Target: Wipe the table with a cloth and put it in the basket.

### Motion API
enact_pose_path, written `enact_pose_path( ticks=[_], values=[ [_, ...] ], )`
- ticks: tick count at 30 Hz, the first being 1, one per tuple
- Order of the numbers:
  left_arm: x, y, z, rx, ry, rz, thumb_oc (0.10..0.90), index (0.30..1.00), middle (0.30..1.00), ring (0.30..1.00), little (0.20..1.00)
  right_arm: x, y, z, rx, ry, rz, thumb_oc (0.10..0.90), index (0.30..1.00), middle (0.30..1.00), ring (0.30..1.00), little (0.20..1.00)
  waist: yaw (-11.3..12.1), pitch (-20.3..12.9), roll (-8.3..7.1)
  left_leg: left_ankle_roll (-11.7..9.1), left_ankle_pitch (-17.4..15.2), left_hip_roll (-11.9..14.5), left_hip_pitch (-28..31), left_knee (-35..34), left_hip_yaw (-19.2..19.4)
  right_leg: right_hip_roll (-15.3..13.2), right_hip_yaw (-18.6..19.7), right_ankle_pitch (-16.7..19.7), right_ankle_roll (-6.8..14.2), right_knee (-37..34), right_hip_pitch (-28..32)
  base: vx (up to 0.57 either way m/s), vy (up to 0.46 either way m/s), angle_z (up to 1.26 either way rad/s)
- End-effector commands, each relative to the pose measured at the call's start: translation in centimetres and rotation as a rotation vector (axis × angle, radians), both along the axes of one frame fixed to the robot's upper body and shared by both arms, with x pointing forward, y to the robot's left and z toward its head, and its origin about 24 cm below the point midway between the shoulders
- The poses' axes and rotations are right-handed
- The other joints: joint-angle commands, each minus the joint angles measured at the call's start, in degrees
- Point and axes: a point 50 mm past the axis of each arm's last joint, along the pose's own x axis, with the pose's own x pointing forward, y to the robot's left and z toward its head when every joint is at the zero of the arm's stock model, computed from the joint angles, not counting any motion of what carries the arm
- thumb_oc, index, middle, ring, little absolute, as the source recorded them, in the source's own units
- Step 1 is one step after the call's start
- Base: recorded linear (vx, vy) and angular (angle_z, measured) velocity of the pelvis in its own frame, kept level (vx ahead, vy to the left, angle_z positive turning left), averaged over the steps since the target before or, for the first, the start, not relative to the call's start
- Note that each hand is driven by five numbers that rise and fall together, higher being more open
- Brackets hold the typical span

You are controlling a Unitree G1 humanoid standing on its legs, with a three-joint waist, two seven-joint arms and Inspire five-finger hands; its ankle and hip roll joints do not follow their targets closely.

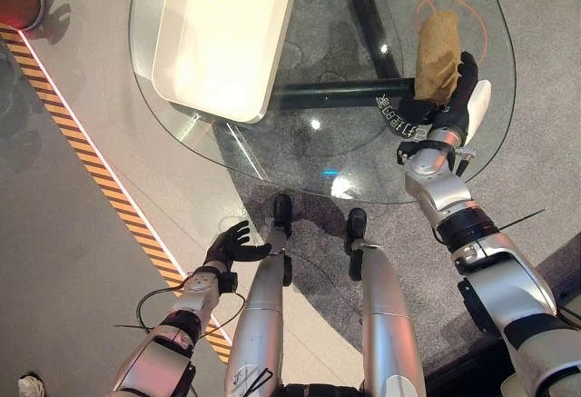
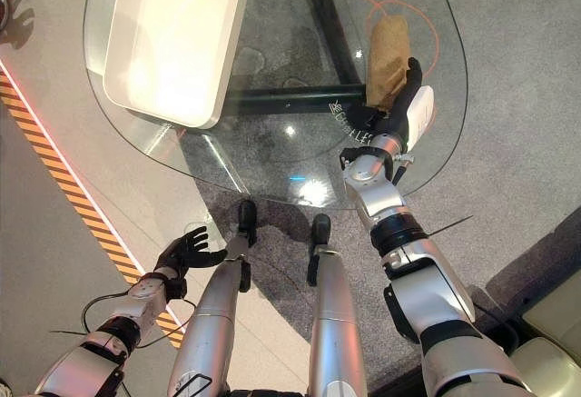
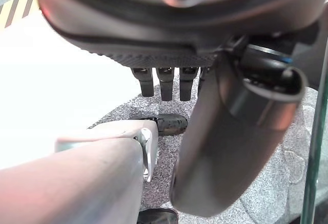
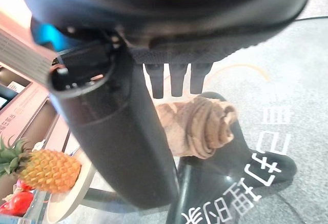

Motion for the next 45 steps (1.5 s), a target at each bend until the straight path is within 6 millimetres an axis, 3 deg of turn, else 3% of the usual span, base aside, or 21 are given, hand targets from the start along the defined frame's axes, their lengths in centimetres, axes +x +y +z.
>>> enact_pose_path(
  ticks=[1, 16, 45],
  values=[
    [-1.6, -0.7, -1.5, -0.014, 0.031, 0.005, 0.800, 0.900, 0.900, 0.900, 0.900, -0.3, -1.4, 5.0, -0.110, -0.180, -0.087, 0.800, 0.900, 0.900, 0.900, 0.900, 0.21, -1.13, 2.69, 3.43, -8.04, -3.70, 0.77, 7.88, 2.77, 2.29, -1.78, 3.12, -0.64, -6.76, 3.01, 0.00, 0.000, 0.00],
    [-1.4, -1.1, -1.4, -0.017, 0.034, -0.016, 0.800, 0.900, 0.900, 0.900, 0.900, -0.1, -4.2, 5.5, -0.168, -0.126, -0.249, 0.800, 0.900, 0.900, 0.900, 0.900, 1.00, -1.13, 3.69, 3.88, -8.39, -4.09, -0.46, 8.68, 2.40, 1.86, -2.29, 3.11, -0.37, -5.70, 1.47, 0.00, 0.001, 0.01],
    [-1.2, -1.1, -1.3, -0.011, 0.036, -0.036, 0.800, 0.900, 0.900, 0.900, 0.900, 0.1, -5.3, 5.7, -0.162, -0.083, -0.297, 0.800, 0.900, 0.900, 0.900, 0.900, 2.02, -1.13, 4.39, 4.38, -8.35, -4.37, -2.04, 9.29, 1.92, 1.68, -2.76, 3.14, -0.20, -4.59, -0.31, 0.00, 0.000, 0.01]
  ],
)
